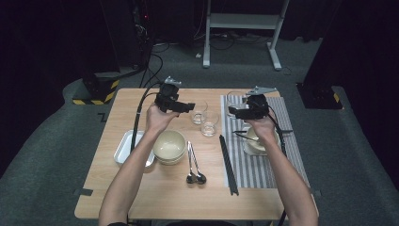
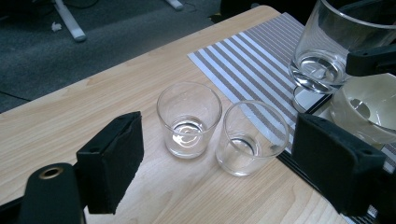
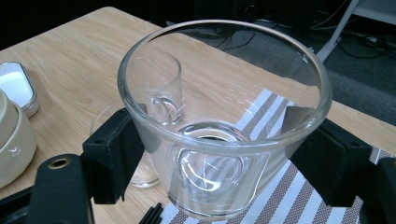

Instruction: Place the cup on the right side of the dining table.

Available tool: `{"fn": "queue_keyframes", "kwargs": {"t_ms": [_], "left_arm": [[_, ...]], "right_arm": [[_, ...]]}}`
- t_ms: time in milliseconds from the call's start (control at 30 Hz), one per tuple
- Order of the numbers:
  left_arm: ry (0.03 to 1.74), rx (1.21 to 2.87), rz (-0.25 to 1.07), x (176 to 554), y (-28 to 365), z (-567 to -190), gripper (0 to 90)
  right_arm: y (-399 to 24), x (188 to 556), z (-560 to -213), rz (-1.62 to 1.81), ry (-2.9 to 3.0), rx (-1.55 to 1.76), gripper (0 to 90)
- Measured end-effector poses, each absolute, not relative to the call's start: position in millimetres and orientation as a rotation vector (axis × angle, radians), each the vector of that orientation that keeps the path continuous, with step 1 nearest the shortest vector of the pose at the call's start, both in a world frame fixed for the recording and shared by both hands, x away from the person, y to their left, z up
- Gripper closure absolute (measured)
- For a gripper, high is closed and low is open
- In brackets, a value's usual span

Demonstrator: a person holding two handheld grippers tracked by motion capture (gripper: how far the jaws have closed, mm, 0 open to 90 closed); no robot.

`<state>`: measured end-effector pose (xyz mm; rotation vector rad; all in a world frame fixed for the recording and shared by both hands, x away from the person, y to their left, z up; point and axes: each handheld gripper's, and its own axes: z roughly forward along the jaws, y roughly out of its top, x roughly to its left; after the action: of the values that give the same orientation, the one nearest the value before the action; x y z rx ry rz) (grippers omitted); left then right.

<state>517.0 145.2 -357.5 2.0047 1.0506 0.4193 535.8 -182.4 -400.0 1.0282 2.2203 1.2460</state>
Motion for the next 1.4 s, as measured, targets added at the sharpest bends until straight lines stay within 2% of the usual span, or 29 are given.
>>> {"fn": "queue_keyframes", "kwargs": {"t_ms": [567, 1400], "left_arm": [[1.077, 2.022, 0.462, 499, 167, -365, 19.4], [1.170, 1.930, 0.464, 465, 219, -381, 20.1]], "right_arm": [[-187, 535, -405, 1.234, 2.194, 1.068, 20.8], [-194, 538, -416, 1.208, 2.178, 1.119, 20.8]]}}
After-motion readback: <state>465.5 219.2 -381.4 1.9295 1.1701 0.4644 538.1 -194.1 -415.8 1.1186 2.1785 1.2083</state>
